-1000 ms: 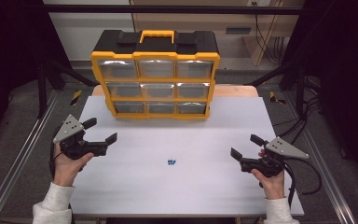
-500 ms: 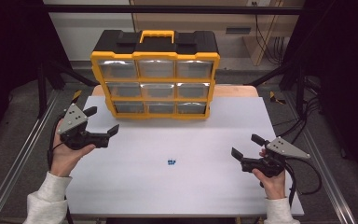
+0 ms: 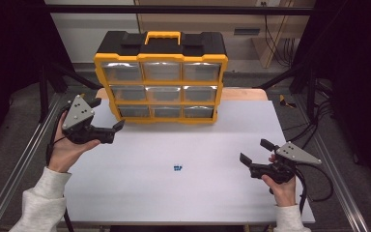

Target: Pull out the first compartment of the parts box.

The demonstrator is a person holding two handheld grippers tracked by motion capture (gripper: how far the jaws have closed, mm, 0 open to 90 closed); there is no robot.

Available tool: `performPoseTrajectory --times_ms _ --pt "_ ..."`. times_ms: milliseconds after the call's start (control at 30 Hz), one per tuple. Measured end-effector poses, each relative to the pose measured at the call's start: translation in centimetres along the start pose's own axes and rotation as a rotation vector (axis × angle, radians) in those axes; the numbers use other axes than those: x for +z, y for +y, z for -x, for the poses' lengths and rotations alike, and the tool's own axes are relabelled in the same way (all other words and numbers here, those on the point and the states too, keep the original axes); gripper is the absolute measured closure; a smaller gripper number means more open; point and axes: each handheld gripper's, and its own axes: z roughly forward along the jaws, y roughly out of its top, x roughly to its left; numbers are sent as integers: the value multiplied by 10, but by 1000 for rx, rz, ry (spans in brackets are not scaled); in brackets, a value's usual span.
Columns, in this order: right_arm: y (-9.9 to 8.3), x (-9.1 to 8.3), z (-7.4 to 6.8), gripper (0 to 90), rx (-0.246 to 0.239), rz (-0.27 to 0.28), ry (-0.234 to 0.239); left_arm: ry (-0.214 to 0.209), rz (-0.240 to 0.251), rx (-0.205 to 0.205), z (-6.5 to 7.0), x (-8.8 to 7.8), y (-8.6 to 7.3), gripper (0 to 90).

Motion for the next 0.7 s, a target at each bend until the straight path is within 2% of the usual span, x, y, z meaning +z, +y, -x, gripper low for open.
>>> performPoseTrajectory --times_ms 333,400,433,533,567,600,633,700 --pt "0 1 1 46 0 1 0 14 -24 73 -6 10 12 49" --pt "0 1 0 46 3 0 5 26 -32 116 -8 13 16 49" --pt "0 1 0 46 3 0 5 26 -32 116 -8 13 16 49" --pt "0 1 0 46 5 -1 4 40 -42 156 -10 17 21 49" --pt "0 1 0 46 5 -1 4 40 -42 156 -10 17 21 49" --pt "0 1 1 45 3 0 4 48 -45 177 -11 19 23 48" --pt "0 1 1 45 3 0 4 48 -45 177 -11 19 23 49" --pt "0 0 1 45 0 0 3 61 -49 220 -13 23 26 47"
